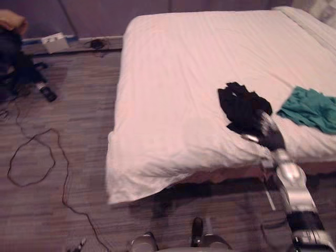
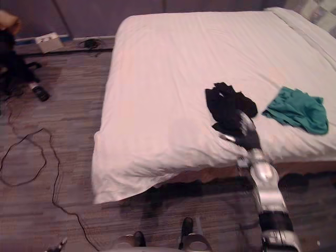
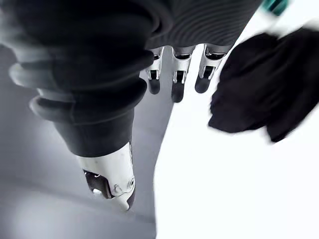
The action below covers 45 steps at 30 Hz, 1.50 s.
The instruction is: Tidy the bed and pick cloth on bed and put in laundry
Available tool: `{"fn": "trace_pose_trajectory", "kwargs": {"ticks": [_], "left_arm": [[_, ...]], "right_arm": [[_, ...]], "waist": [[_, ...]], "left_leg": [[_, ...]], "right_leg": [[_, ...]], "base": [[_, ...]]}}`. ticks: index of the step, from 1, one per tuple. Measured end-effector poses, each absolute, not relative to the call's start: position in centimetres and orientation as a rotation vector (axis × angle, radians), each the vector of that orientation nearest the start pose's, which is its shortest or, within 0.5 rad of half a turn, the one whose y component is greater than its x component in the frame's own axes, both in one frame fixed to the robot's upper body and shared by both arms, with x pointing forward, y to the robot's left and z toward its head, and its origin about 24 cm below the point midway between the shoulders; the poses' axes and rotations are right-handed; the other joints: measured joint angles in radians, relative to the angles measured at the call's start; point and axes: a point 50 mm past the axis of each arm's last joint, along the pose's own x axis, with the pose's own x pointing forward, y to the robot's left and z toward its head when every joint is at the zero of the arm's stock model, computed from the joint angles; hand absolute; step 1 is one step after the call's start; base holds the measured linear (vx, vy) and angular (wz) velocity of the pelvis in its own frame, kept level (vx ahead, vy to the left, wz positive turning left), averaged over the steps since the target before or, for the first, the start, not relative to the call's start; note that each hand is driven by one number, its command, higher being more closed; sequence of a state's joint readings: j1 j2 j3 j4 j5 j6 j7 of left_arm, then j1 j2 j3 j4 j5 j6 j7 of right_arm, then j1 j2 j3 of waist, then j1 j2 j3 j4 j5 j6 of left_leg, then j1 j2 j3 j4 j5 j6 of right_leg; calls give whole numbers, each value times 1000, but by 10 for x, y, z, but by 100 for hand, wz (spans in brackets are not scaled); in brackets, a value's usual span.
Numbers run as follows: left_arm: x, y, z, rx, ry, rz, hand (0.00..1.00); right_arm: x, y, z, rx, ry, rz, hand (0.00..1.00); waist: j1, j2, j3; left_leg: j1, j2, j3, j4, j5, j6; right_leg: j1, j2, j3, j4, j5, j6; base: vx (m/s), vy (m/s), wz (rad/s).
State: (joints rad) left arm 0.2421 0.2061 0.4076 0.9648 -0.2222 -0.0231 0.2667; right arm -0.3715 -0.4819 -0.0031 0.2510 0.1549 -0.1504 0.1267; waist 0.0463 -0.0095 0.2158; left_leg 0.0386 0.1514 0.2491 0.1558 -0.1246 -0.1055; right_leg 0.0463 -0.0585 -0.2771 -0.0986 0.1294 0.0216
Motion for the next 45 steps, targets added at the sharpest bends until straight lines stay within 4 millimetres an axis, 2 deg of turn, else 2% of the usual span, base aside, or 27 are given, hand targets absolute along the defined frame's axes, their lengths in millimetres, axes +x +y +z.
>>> {"fn": "trace_pose_trajectory", "kwargs": {"ticks": [1,2,4,5,7,8,10,12,13,15,16,18,21,23,26,27,30,32,33,35,37,38,40,42,43,44,45], "left_arm": [[28,293,-141,-47,1081,881,0],[30,290,-142,-59,1079,866,0],[47,280,-144,-78,1054,800,0],[58,276,-144,-87,1034,771,0],[97,267,-139,-79,946,686,0],[110,264,-136,-71,910,661,0],[135,258,-128,-48,838,601,0],[166,245,-119,-5,763,504,0],[173,241,-117,6,750,479,0],[204,220,-106,45,681,371,0],[212,213,-102,50,662,342,0],[241,184,-87,69,575,239,0],[260,155,-73,102,507,135,0],[264,146,-70,98,497,118,0],[269,133,-61,55,454,103,0],[271,129,-58,34,432,102,0],[263,127,-61,-1,434,100,0],[254,135,-68,-25,455,122,0],[247,142,-74,-34,475,139,0],[241,148,-78,-37,482,143,0],[238,153,-82,-27,494,153,0],[235,161,-86,1,513,155,0],[234,175,-87,51,528,159,0],[233,199,-86,115,540,190,0],[232,203,-86,126,546,195,0],[230,210,-88,143,568,202,0],[226,211,-91,146,590,201,0]], "right_arm": [[332,-203,149,-347,-318,206,100],[338,-187,162,-355,-354,268,100],[351,-138,205,-364,-475,425,100],[353,-124,219,-363,-518,459,100],[353,-91,251,-366,-596,530,100],[354,-83,256,-370,-603,546,100],[356,-72,255,-366,-569,567,100],[362,-65,243,-325,-479,569,100],[364,-62,242,-322,-461,570,100],[366,-52,242,-325,-423,566,100],[368,-53,241,-325,-410,554,100],[378,-61,232,-329,-331,481,100],[382,-65,228,-315,-304,427,100],[385,-62,221,-293,-267,424,100],[402,-87,178,-306,-64,336,100],[408,-113,152,-314,68,251,100],[404,-175,117,-333,235,143,100],[402,-186,117,-347,224,200,100],[400,-181,116,-349,204,279,100],[391,-167,106,-342,168,404,100],[377,-146,92,-361,129,555,100],[363,-124,84,-358,95,670,100],[343,-92,81,-322,32,826,100],[303,-41,98,-215,-128,1079,100],[293,-30,104,-192,-159,1144,100],[271,-12,117,-153,-231,1296,100],[258,-5,124,-137,-260,1387,100]], "waist": [[26,-4,5],[38,-7,12],[61,-19,48],[70,-21,76],[89,-22,155],[91,-21,178],[105,-19,199],[111,0,215],[111,7,221],[116,49,246],[118,62,253],[135,117,281],[144,167,305],[160,170,305],[184,178,300],[193,178,300],[184,178,299],[159,178,299],[133,178,299],[105,178,299],[74,175,298],[45,169,296],[20,141,288],[5,73,277],[-4,59,274],[-10,28,262],[-12,7,246]], "left_leg": [[-11,-2,-10,0,7,1],[-19,-3,-21,3,11,0],[-77,-3,-51,28,22,2],[-98,-4,-59,40,24,1],[-168,-10,-81,67,36,9],[-192,-14,-87,71,47,18],[-243,-22,-96,70,67,25],[-307,-44,-112,70,88,39],[-321,-50,-113,70,92,43],[-395,-72,-118,81,106,60],[-416,-80,-122,88,108,63],[-494,-101,-134,108,118,76],[-594,-121,-150,131,129,77],[-639,-128,-143,152,128,76],[-724,-126,-148,239,98,78],[-751,-114,-142,278,83,82],[-758,-94,-108,316,79,78],[-722,-86,-83,312,75,80],[-672,-76,-66,297,75,84],[-571,-53,-33,260,71,79],[-476,-31,-13,227,64,68],[-424,-9,-1,214,56,57],[-376,10,9,186,51,47],[-307,38,44,135,59,32],[-292,44,52,126,62,27],[-249,57,59,111,68,15],[-219,59,65,96,68,15]], "right_leg": [[-2,-2,-12,0,2,-3],[-4,-2,-22,0,4,-6],[-43,-4,-44,17,7,-10],[-60,-6,-53,32,6,-12],[-130,-20,-69,84,-1,-22],[-154,-27,-77,99,-1,-22],[-211,-42,-83,122,-1,-22],[-281,-68,-106,162,-4,-20],[-300,-77,-106,177,-6,-21],[-396,-111,-108,249,-20,-21],[-420,-121,-108,269,-27,-20],[-509,-158,-114,343,-46,-18],[-624,-199,-124,428,-73,-21],[-690,-220,-109,489,-98,-23],[-777,-263,-108,620,-167,-34],[-794,-276,-118,660,-197,-35],[-799,-292,-123,706,-228,-39],[-777,-285,-107,696,-222,-38],[-735,-269,-98,668,-209,-34],[-648,-231,-85,606,-187,-38],[-557,-191,-77,542,-177,-31],[-497,-155,-76,489,-160,-35],[-450,-120,-76,429,-145,-33],[-396,-71,-63,352,-114,-49],[-378,-60,-61,337,-108,-51],[-334,-37,-57,304,-91,-64],[-307,-29,-51,288,-89,-63]], "base": [[-75,23,38],[-73,23,40],[-96,17,37],[-154,38,26],[-171,55,28],[-138,55,34],[-81,55,29],[-44,76,33],[-42,79,23],[-61,88,23],[-69,80,29],[-96,88,36],[-81,49,37],[-58,2,16],[-58,-26,31],[-54,-42,41],[2,-50,19],[49,-26,-41],[87,-28,-70],[90,-34,-78],[82,-41,-67],[87,-28,-65],[93,-32,-64],[107,-58,-56],[114,-51,-37],[117,-46,-30],[115,-37,-28]]}}
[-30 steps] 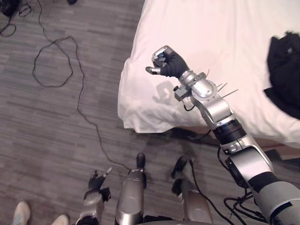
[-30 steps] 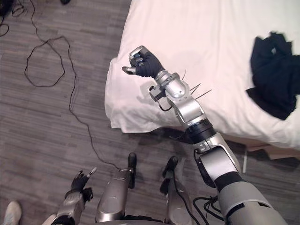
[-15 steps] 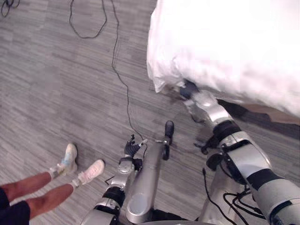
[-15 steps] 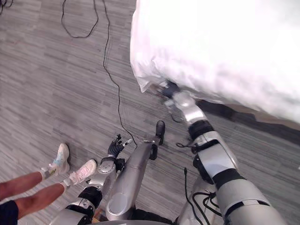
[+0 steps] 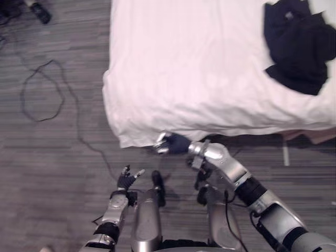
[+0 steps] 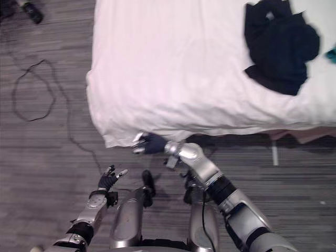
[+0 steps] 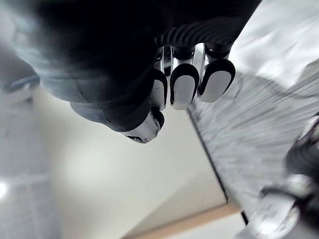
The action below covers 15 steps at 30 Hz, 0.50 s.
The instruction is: Tidy the bed and pick cloth on bed and put in laundry
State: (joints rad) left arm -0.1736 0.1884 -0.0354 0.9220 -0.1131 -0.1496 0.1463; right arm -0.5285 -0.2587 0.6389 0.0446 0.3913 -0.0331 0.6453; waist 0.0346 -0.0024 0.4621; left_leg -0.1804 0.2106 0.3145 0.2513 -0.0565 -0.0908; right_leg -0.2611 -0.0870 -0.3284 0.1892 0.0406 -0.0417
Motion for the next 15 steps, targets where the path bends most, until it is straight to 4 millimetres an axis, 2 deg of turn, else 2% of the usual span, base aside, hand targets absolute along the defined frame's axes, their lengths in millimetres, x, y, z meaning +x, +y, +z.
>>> {"fn": "trace_pose_trajectory", "kwargs": {"ticks": [1,2,4,7,9,11,12,14,15], "left_arm": [[225,211,-93,144,606,193,0],[220,211,-99,143,641,181,0],[206,212,-109,149,705,167,0],[185,215,-121,172,789,148,0],[172,217,-129,195,847,145,0],[169,219,-130,216,863,138,0],[169,218,-131,216,869,138,0],[176,216,-128,213,852,133,0],[184,212,-125,207,830,126,0]], "right_arm": [[252,-3,127,-129,-274,1435,100],[245,-2,131,-117,-288,1506,100],[244,-4,129,-121,-256,1539,100],[247,-7,128,-92,-226,1519,100],[253,-8,132,-50,-236,1441,100],[262,-10,141,-5,-268,1333,100],[276,-13,149,19,-293,1236,100],[299,-21,166,41,-350,1086,100],[319,-33,184,28,-401,972,100]], "waist": [[-1,-9,-11],[-7,-28,-41],[-9,-49,-75],[-2,-56,-104],[7,-55,-118],[12,-54,-117],[10,-49,-113],[11,-30,-97],[11,-5,-78]], "left_leg": [[15,1,2,-7,0,0],[36,1,5,-19,0,0],[76,0,15,-41,0,-1],[106,-1,28,-44,-11,-11],[116,-4,35,-42,-14,-11],[109,-5,33,-36,-14,-10],[87,-5,24,-19,-17,-7],[46,-4,13,10,-22,1],[4,-8,3,31,-24,4]], "right_leg": [[14,4,1,-8,0,0],[39,10,3,-27,3,3],[85,19,11,-69,19,9],[122,27,31,-115,41,20],[137,27,38,-132,53,23],[139,26,39,-142,64,23],[128,22,35,-139,66,24],[98,16,31,-126,67,27],[59,4,30,-98,68,27]], "base": [[93,4,-12],[91,18,-3],[95,52,-8],[38,71,-18],[-6,106,-9],[-44,69,3],[-107,51,12],[-152,56,14],[-194,53,14]]}}
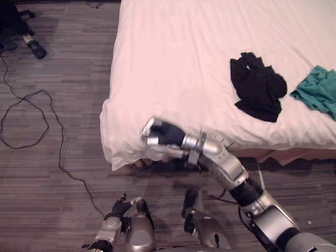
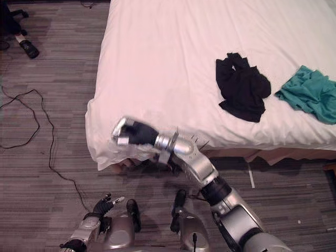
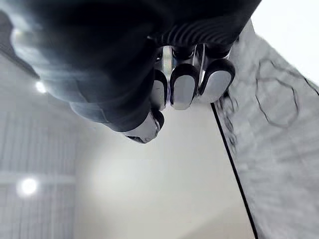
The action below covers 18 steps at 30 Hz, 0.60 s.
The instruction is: Tidy the bed and pick cloth on bed and put in laundry
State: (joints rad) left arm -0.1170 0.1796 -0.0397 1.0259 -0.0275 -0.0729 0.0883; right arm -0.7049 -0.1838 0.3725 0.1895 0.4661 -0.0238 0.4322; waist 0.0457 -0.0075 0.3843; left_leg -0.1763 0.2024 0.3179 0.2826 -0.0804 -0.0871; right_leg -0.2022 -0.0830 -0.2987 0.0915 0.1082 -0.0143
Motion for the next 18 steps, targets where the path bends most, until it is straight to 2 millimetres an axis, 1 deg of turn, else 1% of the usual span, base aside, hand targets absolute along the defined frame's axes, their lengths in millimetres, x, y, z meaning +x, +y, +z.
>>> {"fn": "trace_pose_trajectory", "kwargs": {"ticks": [1,2,3,4,5,6,7,8,9,10,11,12,13,14,15,16,17,18], "left_arm": [[190,207,-123,205,813,116,0],[193,205,-121,206,804,109,0],[201,199,-118,214,782,85,0],[205,197,-117,216,771,75,0],[213,189,-113,211,747,55,0],[220,182,-110,200,729,39,0],[221,179,-109,202,722,33,0],[223,173,-108,202,711,17,0],[223,167,-109,184,710,11,0],[224,165,-108,169,705,13,0],[226,161,-106,151,692,12,0],[228,159,-104,141,680,10,0],[228,157,-103,133,667,9,0],[229,156,-101,127,651,7,0],[233,154,-97,115,618,7,0],[237,154,-91,103,575,10,0],[238,154,-90,102,568,10,0],[239,155,-88,94,549,11,0]], "right_arm": [[335,-45,198,24,-432,885,100],[343,-52,205,26,-446,833,100],[358,-70,220,22,-475,726,100],[364,-79,224,15,-482,685,100],[373,-101,230,-6,-484,590,100],[383,-126,231,-23,-462,484,100],[386,-137,229,-23,-447,441,100],[391,-160,223,-7,-403,349,100],[394,-184,219,34,-377,259,100],[394,-192,219,53,-378,232,100],[391,-208,226,91,-411,180,100],[389,-215,232,122,-446,160,100],[387,-219,234,157,-467,146,100],[385,-226,233,187,-480,124,100],[380,-237,227,227,-483,89,100],[371,-252,213,283,-481,44,100],[368,-256,209,298,-481,33,100],[360,-267,196,340,-479,-1,100]], "waist": [[1,20,11],[2,32,16],[8,54,27],[15,63,32],[29,87,44],[29,114,57],[29,122,61],[32,137,69],[38,146,73],[41,149,74],[41,158,79],[36,165,83],[25,165,84],[21,165,84],[21,165,85],[20,161,87],[19,161,86],[10,158,88]], "left_leg": [[-37,-8,-6,12,-1,1],[-59,-13,-8,15,-5,0],[-107,-30,-18,16,-5,0],[-127,-34,-21,15,-5,0],[-163,-45,-33,17,-3,2],[-202,-52,-59,25,6,10],[-216,-59,-66,34,7,10],[-239,-66,-72,44,16,19],[-258,-71,-70,47,18,21],[-265,-74,-69,47,19,21],[-276,-83,-63,49,24,27],[-279,-88,-57,55,25,29],[-279,-93,-55,67,26,32],[-276,-93,-52,84,22,37],[-276,-87,-47,115,5,39],[-275,-71,-43,168,-29,33],[-275,-67,-43,180,-37,32],[-269,-58,-43,210,-56,29]], "right_leg": [[-40,-11,-1,24,0,1],[-66,-18,0,34,0,1],[-122,-30,0,49,-1,-1],[-142,-35,0,50,-1,0],[-173,-45,-2,50,0,2],[-207,-56,-10,67,3,4],[-222,-61,-14,83,4,3],[-254,-69,-16,122,2,1],[-294,-81,-12,162,-10,-7],[-312,-89,-6,182,-18,-8],[-351,-106,4,235,-42,-8],[-372,-120,9,277,-63,-6],[-387,-132,14,315,-88,-5],[-397,-144,21,356,-114,-3],[-405,-151,26,400,-145,-5],[-405,-156,29,450,-179,-8],[-404,-155,30,459,-186,-9],[-400,-155,35,486,-206,-9]], "base": [[-205,48,16],[-210,39,16],[-163,17,12],[-173,17,10],[-159,16,20],[-120,17,26],[-102,9,32],[-50,-5,17],[-50,-20,9],[0,0,0],[12,-34,3],[39,-40,9],[70,-61,10],[82,-75,7],[110,-113,-4],[92,-100,-7],[114,-107,-13],[90,-61,-17]]}}
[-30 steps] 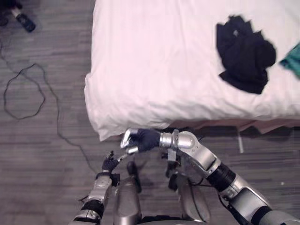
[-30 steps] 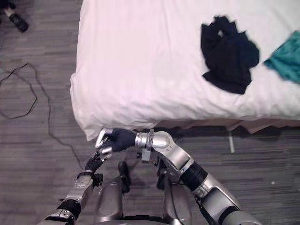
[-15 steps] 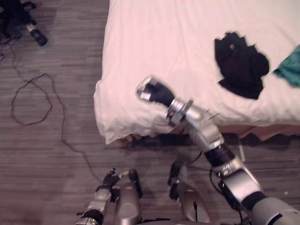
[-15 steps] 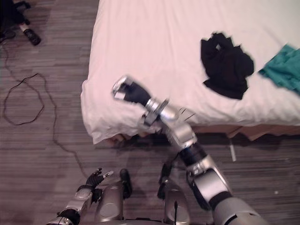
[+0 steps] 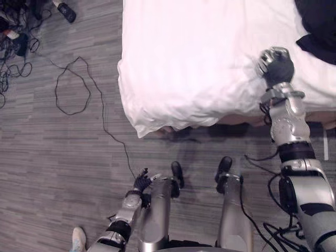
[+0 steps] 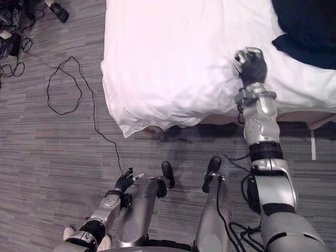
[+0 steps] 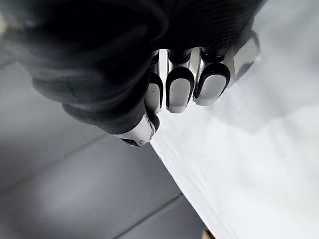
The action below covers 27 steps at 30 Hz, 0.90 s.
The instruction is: Tidy the bed and pick cloth on bed and put in laundry
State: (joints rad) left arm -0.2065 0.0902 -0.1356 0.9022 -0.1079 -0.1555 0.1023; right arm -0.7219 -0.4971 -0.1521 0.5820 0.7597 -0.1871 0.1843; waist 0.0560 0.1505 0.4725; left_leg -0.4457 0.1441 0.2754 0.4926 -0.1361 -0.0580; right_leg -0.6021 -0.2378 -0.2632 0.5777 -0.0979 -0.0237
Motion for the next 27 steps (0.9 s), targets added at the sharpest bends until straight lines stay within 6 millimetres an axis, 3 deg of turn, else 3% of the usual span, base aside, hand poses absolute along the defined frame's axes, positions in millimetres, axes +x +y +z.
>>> {"fn": "trace_pose_trajectory", "kwargs": {"ticks": [1,2,3,4,5,6,7,8,9,11,12,14,15,16,17,18,19,20,21,22,23,24,25,27], "left_arm": [[238,158,-87,75,530,23,0],[238,160,-86,71,526,30,0],[236,164,-86,62,515,47,0],[236,165,-86,59,515,53,0],[235,166,-86,58,513,57,0],[233,170,-86,59,507,70,0],[229,177,-85,63,495,92,0],[228,179,-84,68,492,96,0],[227,181,-85,108,492,83,0],[226,182,-85,157,496,64,0],[227,182,-86,192,514,49,0],[224,182,-89,217,543,42,0],[215,189,-97,234,600,54,0],[210,192,-101,241,622,61,0],[203,195,-105,247,652,70,0],[193,199,-114,258,707,85,0],[187,198,-119,260,739,88,0],[184,196,-122,259,763,86,0],[180,196,-125,275,785,76,0],[174,197,-128,279,808,79,0],[167,199,-131,280,828,83,0],[157,201,-135,279,852,88,0],[151,205,-137,231,865,127,0],[158,210,-132,221,822,149,0]], "right_arm": [[350,-277,177,394,-461,-41,100],[346,-281,170,421,-455,-59,100],[335,-292,145,483,-415,-129,100],[310,-310,102,568,-339,-248,100],[297,-315,82,594,-294,-300,100],[266,-318,36,640,-178,-396,0],[230,-312,-6,679,-59,-475,0],[216,-309,-20,693,-14,-504,0],[175,-302,-51,720,89,-590,0],[137,-293,-75,741,188,-661,0],[120,-285,-86,759,238,-695,0],[115,-277,-96,771,290,-697,0],[126,-266,-103,772,331,-649,0],[131,-261,-106,767,355,-622,0],[138,-256,-108,760,379,-578,0],[147,-244,-112,740,426,-495,0],[148,-240,-113,730,444,-461,0],[146,-240,-115,725,456,-451,0],[144,-238,-117,712,475,-441,0],[142,-233,-120,684,507,-410,0],[142,-228,-121,661,530,-379,0],[143,-220,-123,643,555,-331,0],[142,-215,-127,605,592,-287,0],[135,-208,-133,557,655,-239,0]], "waist": [[-24,-10,6],[-29,-17,10],[-42,-33,20],[-47,-46,23],[-48,-53,24],[-61,-75,23],[-89,-108,21],[-101,-118,18],[-121,-143,8],[-151,-168,-7],[-162,-183,-17],[-166,-203,-40],[-156,-216,-47],[-152,-226,-56],[-150,-224,-62],[-148,-222,-71],[-154,-207,-77],[-157,-185,-88],[-153,-172,-95],[-148,-167,-106],[-143,-159,-120],[-133,-142,-132],[-106,-143,-133],[-71,-149,-135]], "left_leg": [[14,15,8,18,-18,-5],[27,19,14,21,-23,-7],[57,33,34,24,-37,-9],[90,56,48,25,-52,-16],[105,66,57,24,-56,-19],[141,86,78,10,-66,-27],[182,106,103,-6,-73,-39],[196,116,113,-10,-76,-42],[236,136,144,-22,-85,-50],[287,157,184,-31,-103,-60],[337,182,243,-37,-116,-66],[412,213,366,-40,-135,-71],[507,243,495,-31,-145,-91],[547,246,550,-30,-150,-98],[593,261,610,-17,-158,-101],[659,272,689,13,-161,-102],[695,278,686,40,-160,-100],[718,293,660,90,-150,-85],[718,311,591,191,-101,-5],[652,325,447,341,41,153],[585,329,326,439,156,193],[471,295,159,585,75,139],[339,218,16,695,-31,81],[230,128,-90,644,-100,59]], "right_leg": [[13,9,11,11,-15,6],[21,13,15,11,-17,5],[44,27,20,6,-20,7],[79,50,19,-18,-20,8],[95,59,19,-27,-20,8],[129,77,17,-49,-20,8],[166,96,17,-78,-20,8],[178,103,18,-88,-20,8],[207,123,20,-114,-17,10],[236,148,25,-142,-12,9],[249,162,7,-158,-26,-11],[279,127,-121,-156,-52,-51],[310,78,-279,-135,-64,-70],[329,57,-338,-124,-63,-73],[350,46,-399,-105,-67,-76],[360,39,-477,-71,-89,-113],[366,60,-470,-52,-118,-117],[366,93,-421,-41,-140,-119],[369,121,-355,-33,-157,-121],[383,173,-271,-50,-176,-125],[395,204,-217,-81,-178,-133],[409,249,-141,-113,-174,-143],[431,283,-46,-138,-170,-151],[478,295,40,-168,-167,-144]], "base": [[90,-44,-25],[90,-26,-39],[91,-15,-50],[71,-12,-50],[110,-4,-48],[137,-5,-43],[169,-4,-41],[156,-3,-54],[121,5,-55],[151,13,-88],[139,15,-116],[171,62,-201],[231,64,-257],[206,7,-245],[160,-52,-247],[190,-111,-253],[253,-151,-247],[236,-111,-199],[323,-113,-219],[289,-73,-211],[300,-45,-224],[315,63,-250],[309,99,-242],[335,119,-201]]}}
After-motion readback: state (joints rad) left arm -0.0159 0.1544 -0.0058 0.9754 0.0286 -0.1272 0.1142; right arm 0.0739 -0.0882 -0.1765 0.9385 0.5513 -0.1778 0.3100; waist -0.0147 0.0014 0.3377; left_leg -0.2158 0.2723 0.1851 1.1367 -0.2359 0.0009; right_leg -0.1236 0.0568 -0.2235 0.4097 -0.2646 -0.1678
